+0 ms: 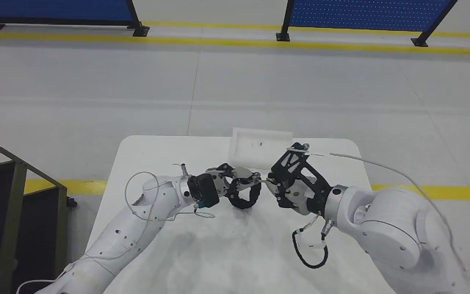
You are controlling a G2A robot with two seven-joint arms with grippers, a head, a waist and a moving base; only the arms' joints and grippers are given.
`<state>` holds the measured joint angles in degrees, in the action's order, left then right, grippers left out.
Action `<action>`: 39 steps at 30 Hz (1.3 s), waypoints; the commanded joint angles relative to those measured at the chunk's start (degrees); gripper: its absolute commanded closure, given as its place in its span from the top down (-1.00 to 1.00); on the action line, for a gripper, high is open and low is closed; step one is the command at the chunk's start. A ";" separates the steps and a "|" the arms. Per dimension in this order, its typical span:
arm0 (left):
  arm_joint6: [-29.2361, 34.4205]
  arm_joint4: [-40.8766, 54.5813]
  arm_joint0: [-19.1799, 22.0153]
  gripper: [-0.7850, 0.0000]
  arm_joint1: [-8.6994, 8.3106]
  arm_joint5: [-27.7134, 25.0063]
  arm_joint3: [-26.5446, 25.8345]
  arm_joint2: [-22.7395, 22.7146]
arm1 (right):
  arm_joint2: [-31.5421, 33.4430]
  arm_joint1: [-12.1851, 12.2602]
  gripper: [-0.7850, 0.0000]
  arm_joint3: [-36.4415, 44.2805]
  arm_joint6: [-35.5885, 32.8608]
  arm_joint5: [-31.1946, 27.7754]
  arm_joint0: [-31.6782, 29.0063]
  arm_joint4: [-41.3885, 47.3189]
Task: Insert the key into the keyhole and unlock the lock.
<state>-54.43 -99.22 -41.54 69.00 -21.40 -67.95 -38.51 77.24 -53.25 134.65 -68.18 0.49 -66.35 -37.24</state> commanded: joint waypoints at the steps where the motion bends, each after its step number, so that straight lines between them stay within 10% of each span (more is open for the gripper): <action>1: -0.02 -0.17 -0.07 -1.00 0.09 -0.07 0.02 -0.14 | -0.01 0.02 -1.00 0.00 -0.06 0.21 0.00 -0.16; 39: 2.29 -1.76 -0.98 -1.00 1.96 -3.07 -1.05 -1.78 | -4.12 -0.12 -1.00 0.00 -1.48 2.70 1.53 -3.12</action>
<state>-52.08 -100.85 -42.46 70.93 -24.47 -68.98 -40.24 73.22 -53.37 134.64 -69.58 3.07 -64.82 -40.27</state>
